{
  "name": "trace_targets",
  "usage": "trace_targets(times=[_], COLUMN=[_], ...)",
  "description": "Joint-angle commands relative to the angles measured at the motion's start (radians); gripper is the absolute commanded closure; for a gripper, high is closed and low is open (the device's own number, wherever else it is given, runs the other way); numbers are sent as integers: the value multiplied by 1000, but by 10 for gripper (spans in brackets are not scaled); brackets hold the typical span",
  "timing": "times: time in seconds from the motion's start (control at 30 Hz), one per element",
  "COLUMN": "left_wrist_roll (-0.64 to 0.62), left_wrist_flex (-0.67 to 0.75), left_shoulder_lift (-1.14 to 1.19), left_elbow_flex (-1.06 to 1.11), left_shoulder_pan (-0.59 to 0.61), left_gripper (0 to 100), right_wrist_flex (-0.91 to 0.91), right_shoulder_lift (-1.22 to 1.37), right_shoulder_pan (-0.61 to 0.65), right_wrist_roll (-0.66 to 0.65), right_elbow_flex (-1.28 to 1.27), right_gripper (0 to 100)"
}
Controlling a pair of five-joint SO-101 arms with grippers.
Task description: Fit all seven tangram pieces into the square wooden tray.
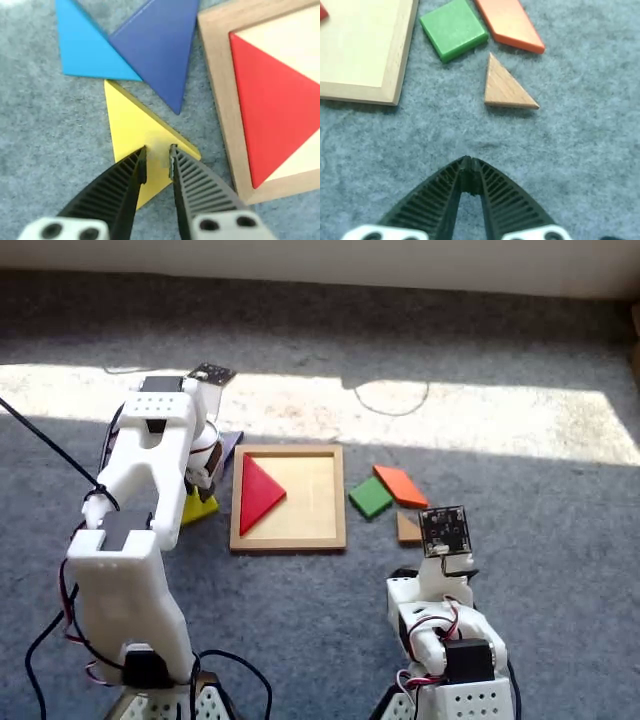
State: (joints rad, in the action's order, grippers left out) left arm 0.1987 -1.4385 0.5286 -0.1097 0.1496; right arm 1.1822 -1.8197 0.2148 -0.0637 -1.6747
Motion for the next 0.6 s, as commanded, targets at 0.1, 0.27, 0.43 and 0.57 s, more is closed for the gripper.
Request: trace_targets(times=[0.1,0.27,0.43,0.57], left_wrist_roll=[2,6,6,6], left_wrist_flex=[-173,-272,-295,-295], left_shoulder_lift=[-4,-4,-5,-5], left_elbow_flex=[-179,-311,-363,-364], left_shoulder_pan=[35,79,125,139], left_gripper=[909,911,912,933], right_wrist_flex=[4,4,4,4], right_shoulder_lift=[-13,-13,-13,-13], right_shoulder_pan=[-12,-12,-12,-12], right_wrist_roll=[-8,-8,-8,-8], right_elbow_flex=[-93,-93,-93,-93], right_gripper=[989,989,989,989])
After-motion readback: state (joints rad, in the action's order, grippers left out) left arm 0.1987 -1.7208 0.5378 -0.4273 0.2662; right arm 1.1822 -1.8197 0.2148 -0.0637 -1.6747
